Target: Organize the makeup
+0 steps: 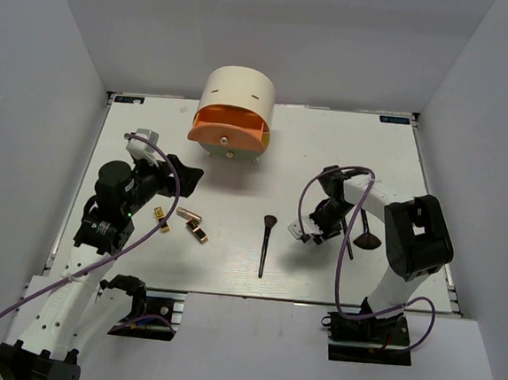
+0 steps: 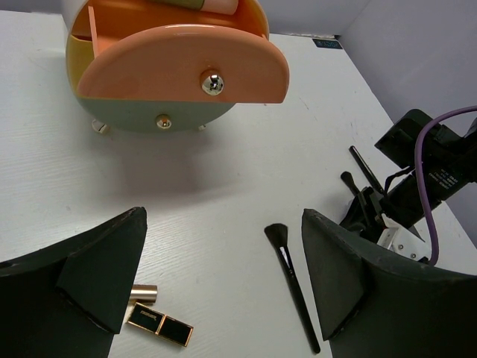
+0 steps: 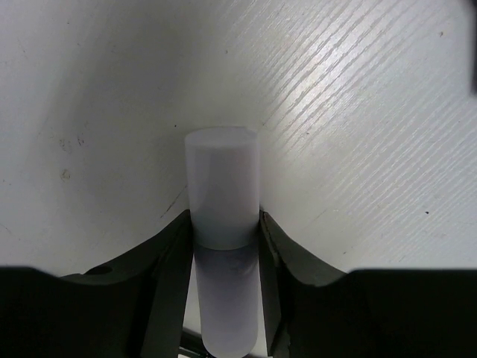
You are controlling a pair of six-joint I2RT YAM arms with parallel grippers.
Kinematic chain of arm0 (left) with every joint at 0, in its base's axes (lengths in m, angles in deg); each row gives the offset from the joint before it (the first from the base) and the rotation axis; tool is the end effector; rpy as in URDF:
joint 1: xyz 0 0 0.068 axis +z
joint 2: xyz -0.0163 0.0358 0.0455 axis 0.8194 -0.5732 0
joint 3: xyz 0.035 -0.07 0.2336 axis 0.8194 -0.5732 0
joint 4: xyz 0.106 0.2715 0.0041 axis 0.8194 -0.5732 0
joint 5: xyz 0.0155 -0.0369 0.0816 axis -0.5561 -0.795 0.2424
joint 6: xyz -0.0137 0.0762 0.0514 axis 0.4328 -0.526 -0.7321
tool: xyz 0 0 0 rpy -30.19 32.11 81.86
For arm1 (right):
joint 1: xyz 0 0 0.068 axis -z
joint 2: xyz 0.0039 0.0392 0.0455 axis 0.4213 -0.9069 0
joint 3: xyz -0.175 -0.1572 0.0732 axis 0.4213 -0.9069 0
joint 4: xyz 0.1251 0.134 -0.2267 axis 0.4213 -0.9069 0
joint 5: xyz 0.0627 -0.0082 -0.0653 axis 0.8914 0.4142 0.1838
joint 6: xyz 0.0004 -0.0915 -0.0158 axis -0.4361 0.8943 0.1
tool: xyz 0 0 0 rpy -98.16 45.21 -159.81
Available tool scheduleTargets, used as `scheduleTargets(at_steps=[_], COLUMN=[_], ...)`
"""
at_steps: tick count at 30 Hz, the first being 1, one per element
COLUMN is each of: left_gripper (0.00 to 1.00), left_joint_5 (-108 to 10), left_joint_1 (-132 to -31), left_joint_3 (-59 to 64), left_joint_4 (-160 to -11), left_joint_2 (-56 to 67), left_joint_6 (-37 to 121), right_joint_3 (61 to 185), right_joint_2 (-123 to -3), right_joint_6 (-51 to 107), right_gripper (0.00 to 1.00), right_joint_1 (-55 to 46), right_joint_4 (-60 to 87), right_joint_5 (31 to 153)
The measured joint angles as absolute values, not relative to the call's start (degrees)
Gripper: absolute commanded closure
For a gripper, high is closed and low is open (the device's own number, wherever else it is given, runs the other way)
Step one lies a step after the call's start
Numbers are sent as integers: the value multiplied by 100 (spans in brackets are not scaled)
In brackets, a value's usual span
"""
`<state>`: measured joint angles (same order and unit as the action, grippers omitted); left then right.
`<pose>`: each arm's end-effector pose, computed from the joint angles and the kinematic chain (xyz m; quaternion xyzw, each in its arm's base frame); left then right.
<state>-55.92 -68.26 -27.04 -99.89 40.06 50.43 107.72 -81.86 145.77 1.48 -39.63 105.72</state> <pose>0.2561 -0.0823 0.3068 0.0375 0.7681 -0.2764 0.5764 0.2668 0.1492 0.0651 -0.9031 0.3856 0.1540 0.1095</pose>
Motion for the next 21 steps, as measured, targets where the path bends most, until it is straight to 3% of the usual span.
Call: scheduleTargets(at_steps=[4, 14, 21], left_gripper=[5, 5, 5], left_joint_5=[-5575, -5533, -5531], left_joint_1=[-6826, -6826, -6826], left_joint_3=[-2704, -2704, -2704], left_joint_4=[-10037, -10092, -10092], left_joint_2=[4035, 4229, 4253], left_joint_6=[5043, 5043, 5041], right_joint_3=[10817, 12914, 13202], right_joint_2=[-8221, -9122, -8958], right_joint_6=[14489, 11928, 9611], right_gripper=[100, 100, 100], right_joint_1=[143, 320, 620], right_joint_4=[-3996, -3862, -2765], right_joint_5=[10601, 11667, 12129])
